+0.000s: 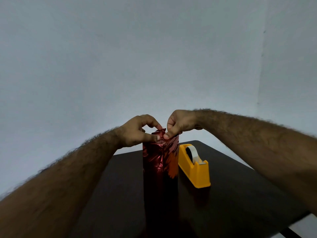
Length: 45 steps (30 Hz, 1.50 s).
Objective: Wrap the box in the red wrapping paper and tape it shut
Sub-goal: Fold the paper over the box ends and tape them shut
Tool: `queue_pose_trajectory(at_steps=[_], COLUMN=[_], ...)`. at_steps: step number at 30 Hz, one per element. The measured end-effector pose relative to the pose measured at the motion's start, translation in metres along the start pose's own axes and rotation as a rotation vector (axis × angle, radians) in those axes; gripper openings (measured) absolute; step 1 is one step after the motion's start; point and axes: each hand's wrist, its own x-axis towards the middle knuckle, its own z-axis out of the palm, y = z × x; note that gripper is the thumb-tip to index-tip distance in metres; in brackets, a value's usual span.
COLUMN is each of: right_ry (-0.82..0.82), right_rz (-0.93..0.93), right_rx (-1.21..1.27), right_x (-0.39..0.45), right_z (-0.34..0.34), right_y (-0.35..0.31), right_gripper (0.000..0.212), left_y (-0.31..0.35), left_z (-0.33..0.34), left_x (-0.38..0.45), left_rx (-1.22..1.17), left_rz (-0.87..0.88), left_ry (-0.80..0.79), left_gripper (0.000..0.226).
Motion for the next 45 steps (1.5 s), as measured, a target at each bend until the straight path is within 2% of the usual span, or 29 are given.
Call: queue_pose_trajectory(at_steps=[3, 6, 11, 16, 25, 28, 31, 36, 43, 44, 45], right_ry=[0.071, 0.138, 0.202, 0.170, 0.096, 0.094, 0.034, -0.069, -0.056, -0.043, -0.026], right_rz=[-0.064, -0.123, -0.181, -0.196, -0.019, 0.093, 0.216, 0.306, 0.372, 0.383, 0.396], right_rx=[0.018, 0.024, 0.036, 0.031, 0.162, 0.189, 0.218, 0.397, 0.541, 0.561, 0.577], right_x=[-0.006, -0.012, -0.022, -0.023, -0.009, -0.006, -0.006, -0.013, -0.013, -0.014, -0.015], right_z=[0.001, 0.001, 0.001, -0.004, 0.001, 0.000, -0.001, 0.004, 0.010, 0.011, 0.012], right_y=[0.001, 0.000, -0.001, 0.001, 0.014, 0.016, 0.017, 0.023, 0.027, 0.026, 0.025], right_gripper=[0.030, 0.029, 0.031, 0.032, 0.027, 0.033, 0.035, 0.048, 0.032, 0.033, 0.035], left_y=[0.000, -0.003, 0.006, 0.012, 0.007, 0.008, 0.005, 0.013, 0.019, 0.019, 0.020], left_z=[0.001, 0.001, 0.001, 0.001, -0.003, -0.003, -0.003, 0.000, -0.002, 0.000, 0.000], left_x=[0.001, 0.002, 0.005, 0.012, 0.014, 0.013, 0.015, 0.018, 0.020, 0.018, 0.015], left_rx=[-0.014, -0.029, -0.013, -0.026, -0.030, -0.052, -0.052, -0.052, 0.059, 0.029, -0.024], left_rz=[-0.011, 0.025, -0.032, -0.074, -0.043, -0.033, -0.002, 0.045, 0.061, 0.037, 0.004], left_ry=[-0.002, -0.090, -0.208, -0.259, -0.240, -0.241, -0.235, -0.196, -0.141, -0.133, -0.120], left_gripper=[0.022, 0.014, 0.025, 0.025, 0.021, 0.026, 0.022, 0.023, 0.013, 0.020, 0.037])
